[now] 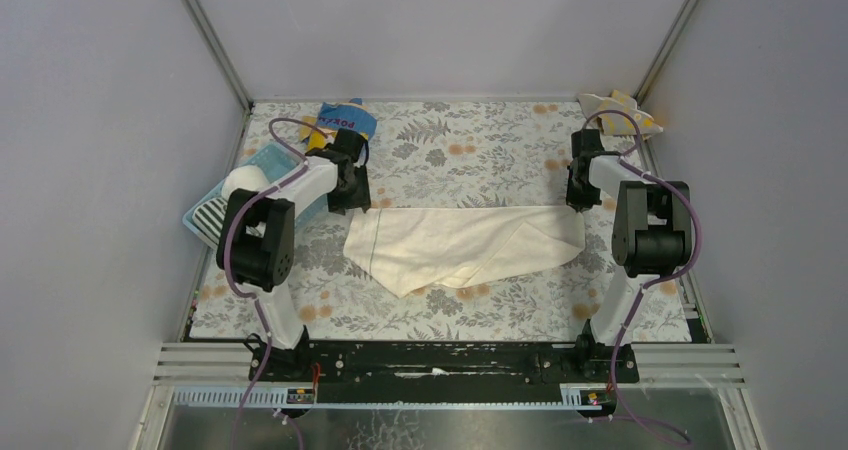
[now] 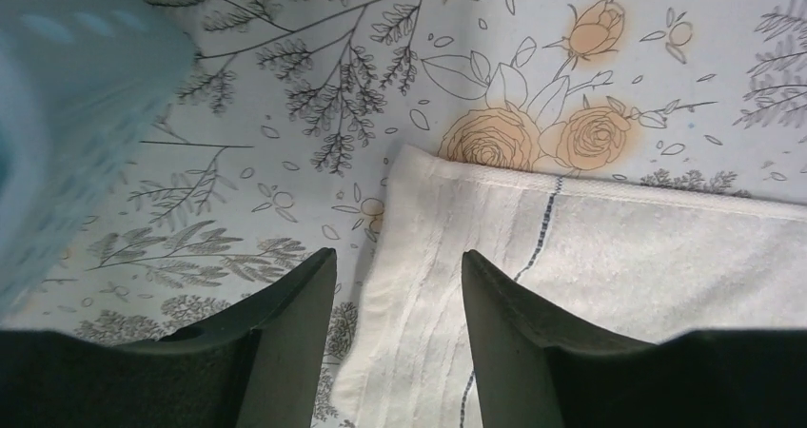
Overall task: Roll the towels
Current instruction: Flatten out the towel at the center of the board.
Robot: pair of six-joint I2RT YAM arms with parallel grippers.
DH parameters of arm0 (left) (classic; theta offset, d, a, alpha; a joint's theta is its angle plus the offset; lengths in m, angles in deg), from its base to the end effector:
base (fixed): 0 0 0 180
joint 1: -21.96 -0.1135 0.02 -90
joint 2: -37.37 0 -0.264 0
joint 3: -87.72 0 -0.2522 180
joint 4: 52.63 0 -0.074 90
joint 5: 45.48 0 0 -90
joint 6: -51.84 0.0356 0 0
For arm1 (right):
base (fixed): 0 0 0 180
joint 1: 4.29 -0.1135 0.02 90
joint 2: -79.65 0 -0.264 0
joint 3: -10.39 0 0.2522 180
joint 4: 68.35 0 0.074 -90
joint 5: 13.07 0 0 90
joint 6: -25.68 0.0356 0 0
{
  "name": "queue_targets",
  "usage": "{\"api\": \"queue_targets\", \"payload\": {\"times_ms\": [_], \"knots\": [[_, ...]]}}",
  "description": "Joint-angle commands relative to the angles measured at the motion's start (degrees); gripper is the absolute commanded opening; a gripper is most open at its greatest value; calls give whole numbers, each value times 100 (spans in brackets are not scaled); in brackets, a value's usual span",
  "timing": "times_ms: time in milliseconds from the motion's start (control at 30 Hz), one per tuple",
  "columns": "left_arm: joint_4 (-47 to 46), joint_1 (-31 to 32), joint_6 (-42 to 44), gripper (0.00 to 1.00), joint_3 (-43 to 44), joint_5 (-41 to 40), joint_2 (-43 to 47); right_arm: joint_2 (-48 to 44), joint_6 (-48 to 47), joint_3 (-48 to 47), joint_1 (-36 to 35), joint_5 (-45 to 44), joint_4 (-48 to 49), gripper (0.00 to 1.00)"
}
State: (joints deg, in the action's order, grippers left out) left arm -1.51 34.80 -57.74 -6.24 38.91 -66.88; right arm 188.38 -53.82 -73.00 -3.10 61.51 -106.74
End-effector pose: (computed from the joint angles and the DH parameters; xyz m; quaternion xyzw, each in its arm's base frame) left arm 0.3549 -0.0773 0.1882 -0.0665 0.9804 -0.0038 0.1855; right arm 0.3804 -0.0174 0.1584 0.1286 0.9569 -0.1119 0.2351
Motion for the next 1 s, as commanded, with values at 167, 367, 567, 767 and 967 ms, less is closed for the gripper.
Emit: {"api": "queue_targets", "payload": {"times_ms": [167,367,567,767,967], "knots": [[254,42,-55,46,201,-359,-734,-155,11,169,69,-99,66,2],[597,43,-60,40,101,-886,-600,-201,46,177,109,-103,66,3],[600,39,110,43,467,-678,-233,-245,43,182,109,20,97,3],[361,27,231,44,653,-99,-403,-286,22,218,112,131,106,3],[280,-83,346,43,819,252,-690,-276,4,210,109,228,98,3]]}}
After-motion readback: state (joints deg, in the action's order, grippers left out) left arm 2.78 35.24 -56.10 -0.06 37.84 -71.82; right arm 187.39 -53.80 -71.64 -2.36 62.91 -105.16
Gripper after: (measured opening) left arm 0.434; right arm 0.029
